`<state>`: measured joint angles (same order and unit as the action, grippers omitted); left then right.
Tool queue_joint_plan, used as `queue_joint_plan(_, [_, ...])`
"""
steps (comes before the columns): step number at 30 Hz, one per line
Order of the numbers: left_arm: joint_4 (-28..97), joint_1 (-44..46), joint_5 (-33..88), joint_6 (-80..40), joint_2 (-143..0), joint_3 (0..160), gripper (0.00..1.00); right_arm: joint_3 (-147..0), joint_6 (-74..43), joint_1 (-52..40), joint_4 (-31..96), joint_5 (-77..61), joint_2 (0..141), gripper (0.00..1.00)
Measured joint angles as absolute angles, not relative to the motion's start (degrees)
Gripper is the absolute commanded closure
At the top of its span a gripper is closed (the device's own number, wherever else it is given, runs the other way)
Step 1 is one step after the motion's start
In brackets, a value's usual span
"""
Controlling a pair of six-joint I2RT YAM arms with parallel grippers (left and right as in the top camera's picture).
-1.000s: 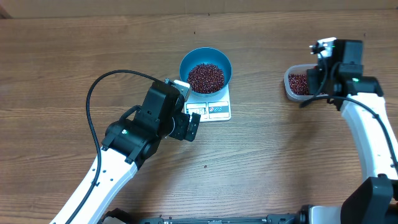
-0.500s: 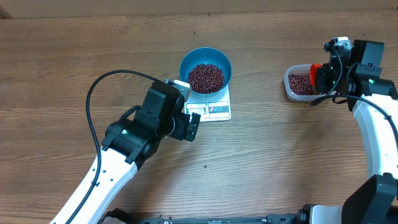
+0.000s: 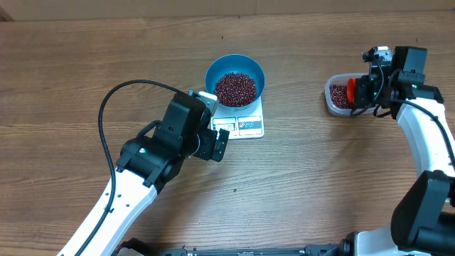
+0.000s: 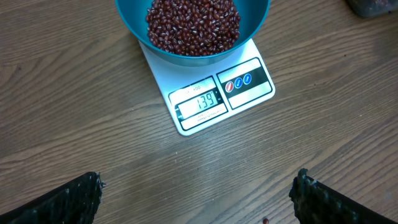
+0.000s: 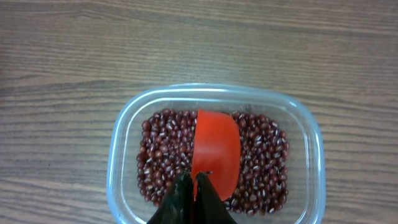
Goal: Scoop item into bowl and weigh 150g on scale
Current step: 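Lower the red cup into the beans in the tub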
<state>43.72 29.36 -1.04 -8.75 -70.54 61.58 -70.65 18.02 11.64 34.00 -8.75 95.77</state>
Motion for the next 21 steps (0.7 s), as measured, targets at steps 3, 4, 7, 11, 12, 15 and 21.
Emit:
queue_joint_plan(3, [43.7,29.4,-1.0,-8.8,-70.5,61.6,0.00,-70.7,18.0,11.7,32.9,-8.7,96.2,0.96])
queue_joint_plan(4, [43.7,29.4,-1.0,-8.8,-70.5,61.6,0.00,-70.7,18.0,11.7,32.7,-8.8,96.4,0.96])
queue_joint_plan(7, [43.7,29.4,-1.0,-8.8,-70.5,61.6,0.00,-70.7,18.0,12.3,31.6,-8.8,97.4,0.96])
queue_joint_plan(11, [43.7,29.4,-1.0,-8.8,-70.5,61.6,0.01,-70.7,18.1,13.6,30.6,-8.8,98.3,0.96])
queue_joint_plan(12, [43.7,29.4,-1.0,-8.8,-70.5,61.6,0.00,-70.7,18.1,13.9,30.4,-8.8,98.4,0.96])
queue_joint_plan(15, [43.7,29.4,-1.0,-8.8,-70.5,61.6,0.00,-70.7,18.1,14.7,30.0,-8.8,98.4,0.96])
queue_joint_plan(21, [43.7,29.4,-1.0,-8.8,-70.5,61.6,0.00,-70.7,18.1,15.4,29.7,-8.8,98.4,0.96])
